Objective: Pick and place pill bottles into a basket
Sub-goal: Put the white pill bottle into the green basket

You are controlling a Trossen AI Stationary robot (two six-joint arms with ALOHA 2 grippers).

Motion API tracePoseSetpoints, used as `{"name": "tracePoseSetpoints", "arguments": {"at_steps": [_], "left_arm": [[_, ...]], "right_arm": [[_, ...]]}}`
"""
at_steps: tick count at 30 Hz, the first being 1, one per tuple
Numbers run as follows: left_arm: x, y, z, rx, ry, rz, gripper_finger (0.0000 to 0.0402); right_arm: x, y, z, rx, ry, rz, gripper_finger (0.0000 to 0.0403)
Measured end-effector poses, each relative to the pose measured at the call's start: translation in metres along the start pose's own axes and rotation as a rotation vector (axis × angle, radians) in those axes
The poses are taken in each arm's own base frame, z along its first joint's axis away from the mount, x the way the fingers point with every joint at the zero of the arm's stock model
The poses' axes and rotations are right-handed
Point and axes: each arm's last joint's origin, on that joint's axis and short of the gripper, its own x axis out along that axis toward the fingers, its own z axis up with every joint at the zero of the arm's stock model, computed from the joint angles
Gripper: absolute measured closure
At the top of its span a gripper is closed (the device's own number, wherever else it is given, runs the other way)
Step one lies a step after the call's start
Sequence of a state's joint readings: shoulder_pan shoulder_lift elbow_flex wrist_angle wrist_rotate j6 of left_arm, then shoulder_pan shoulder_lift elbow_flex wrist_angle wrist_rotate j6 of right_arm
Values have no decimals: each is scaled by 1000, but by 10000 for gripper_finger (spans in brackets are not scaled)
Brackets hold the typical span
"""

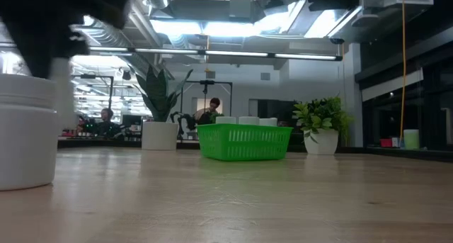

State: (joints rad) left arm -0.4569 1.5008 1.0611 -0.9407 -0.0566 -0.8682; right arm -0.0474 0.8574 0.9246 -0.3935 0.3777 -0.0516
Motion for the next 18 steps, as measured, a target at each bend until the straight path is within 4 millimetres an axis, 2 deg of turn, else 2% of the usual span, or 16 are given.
{"name": "tracePoseSetpoints", "arguments": {"at_steps": [6, 18], "left_arm": [[-25, 26, 34, 96, -24, 81, 235], [-39, 98, 98, 205, -161, 157, 235]], "right_arm": [[0, 1, 0, 24, -1, 36, 157], [0, 1, 0, 41, -1, 35, 157]]}}
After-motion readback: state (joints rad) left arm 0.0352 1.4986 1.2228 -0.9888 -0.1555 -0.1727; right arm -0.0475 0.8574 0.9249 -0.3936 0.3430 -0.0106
